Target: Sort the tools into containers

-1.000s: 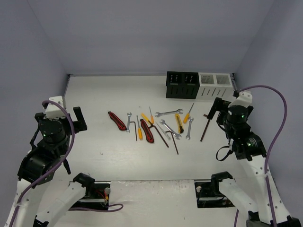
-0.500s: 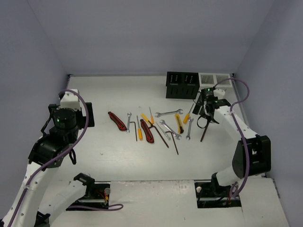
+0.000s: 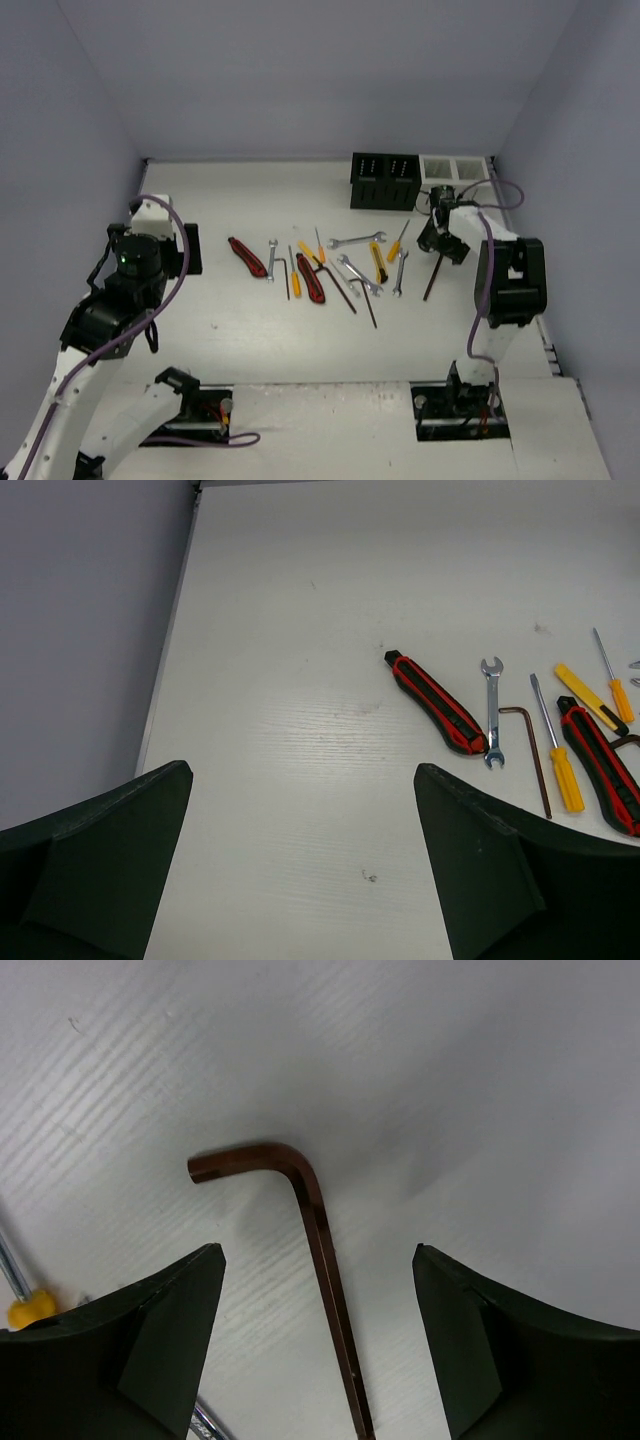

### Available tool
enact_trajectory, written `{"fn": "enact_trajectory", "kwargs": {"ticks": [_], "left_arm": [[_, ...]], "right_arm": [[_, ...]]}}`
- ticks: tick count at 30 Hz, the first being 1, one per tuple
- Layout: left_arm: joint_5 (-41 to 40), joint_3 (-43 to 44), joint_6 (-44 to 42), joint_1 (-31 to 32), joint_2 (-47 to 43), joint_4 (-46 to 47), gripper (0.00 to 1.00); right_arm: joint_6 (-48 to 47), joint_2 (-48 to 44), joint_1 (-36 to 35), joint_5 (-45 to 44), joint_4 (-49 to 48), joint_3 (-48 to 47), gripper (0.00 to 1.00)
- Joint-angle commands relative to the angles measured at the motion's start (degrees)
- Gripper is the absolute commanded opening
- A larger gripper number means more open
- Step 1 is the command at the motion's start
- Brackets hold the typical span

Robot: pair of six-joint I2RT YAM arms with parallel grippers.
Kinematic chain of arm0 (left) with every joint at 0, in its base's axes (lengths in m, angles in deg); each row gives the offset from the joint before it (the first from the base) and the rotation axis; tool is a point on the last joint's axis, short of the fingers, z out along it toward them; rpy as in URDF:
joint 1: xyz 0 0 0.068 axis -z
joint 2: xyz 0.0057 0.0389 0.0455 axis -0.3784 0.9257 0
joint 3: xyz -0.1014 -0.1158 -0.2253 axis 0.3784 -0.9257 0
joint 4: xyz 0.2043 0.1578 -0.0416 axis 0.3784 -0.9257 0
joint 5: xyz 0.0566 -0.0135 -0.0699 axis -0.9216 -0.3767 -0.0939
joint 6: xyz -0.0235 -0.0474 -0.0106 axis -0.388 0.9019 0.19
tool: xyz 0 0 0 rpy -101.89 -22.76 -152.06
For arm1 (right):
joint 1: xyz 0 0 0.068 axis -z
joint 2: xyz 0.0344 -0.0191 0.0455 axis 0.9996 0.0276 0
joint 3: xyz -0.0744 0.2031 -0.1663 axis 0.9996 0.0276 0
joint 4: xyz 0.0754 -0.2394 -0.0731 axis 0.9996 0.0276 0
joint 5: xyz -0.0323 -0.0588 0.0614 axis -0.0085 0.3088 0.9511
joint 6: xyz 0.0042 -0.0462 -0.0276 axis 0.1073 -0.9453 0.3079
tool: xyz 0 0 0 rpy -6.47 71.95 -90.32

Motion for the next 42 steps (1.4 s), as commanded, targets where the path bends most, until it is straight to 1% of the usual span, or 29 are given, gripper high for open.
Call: {"fn": "enact_trajectory", "kwargs": {"ticks": [1, 5, 8, 11, 13, 17, 21, 22, 26, 31, 34, 38, 42], "left_arm": [[0.8, 0.6, -0.1, 0.2, 0.6, 2.3, 0.91], [-0.8, 0.5, 0.9, 0.2, 0.9, 2.6, 0.91], [-1.7, 0.5, 2.5, 0.2, 1.5, 2.6, 0.91], [-1.6, 0.6, 3.1, 0.2, 2.6, 3.6, 0.91], [-1.6, 0.8, 3.2, 0.2, 3.3, 4.4, 0.91], [-1.6, 0.8, 3.6, 0.2, 4.7, 5.5, 0.91], [-1.5, 0.8, 3.5, 0.2, 5.7, 6.5, 0.91], [-1.5, 0.8, 3.5, 0.2, 5.9, 6.8, 0.91], [-1.4, 1.1, 3.4, 0.1, 6.1, 8.4, 0.91], [-1.5, 1.6, 1.8, 0.2, 6.1, 9.6, 0.91], [-1.9, 1.3, 1.3, 0.1, 5.9, 10.1, 0.91], [-2.5, 0.8, 0.8, 0.2, 5.5, 10.3, 0.91], [-3.8, 0.5, 0.6, 0.1, 5.2, 10.3, 0.91]], "right_arm": [[-0.3, 2.2, 1.1, 0.5, -0.7, -3.7, 0.66], [-1.5, 5.0, 1.9, 2.3, -1.0, -4.3, 0.59], [-1.5, 5.2, 2.1, 2.9, -1.0, -3.3, 0.55], [-2.0, 4.9, 2.1, 3.0, -1.2, -1.6, 0.48], [-1.9, 4.9, 2.0, 2.5, -1.3, -1.1, 0.4], [-2.0, 4.0, 2.0, 2.7, -1.6, -0.4, 0.21], [-3.2, 0.4, 1.8, 1.7, -1.6, -0.5, 0.02], [-3.6, -0.8, 1.8, 1.3, -1.5, -0.9, 0.0], [-5.7, -7.2, 1.7, -0.1, -1.6, -3.2, 0.0], [-11.3, -14.9, 1.3, -5.8, -2.1, -12.7, 0.0], [-15.6, -17.0, 1.3, -9.5, -5.3, -18.3, 0.0], [-22.8, -18.6, 1.3, -12.2, -15.8, -21.7, 0.0], [-31.5, -17.4, 1.8, -13.9, -30.6, -22.1, 0.0]]}}
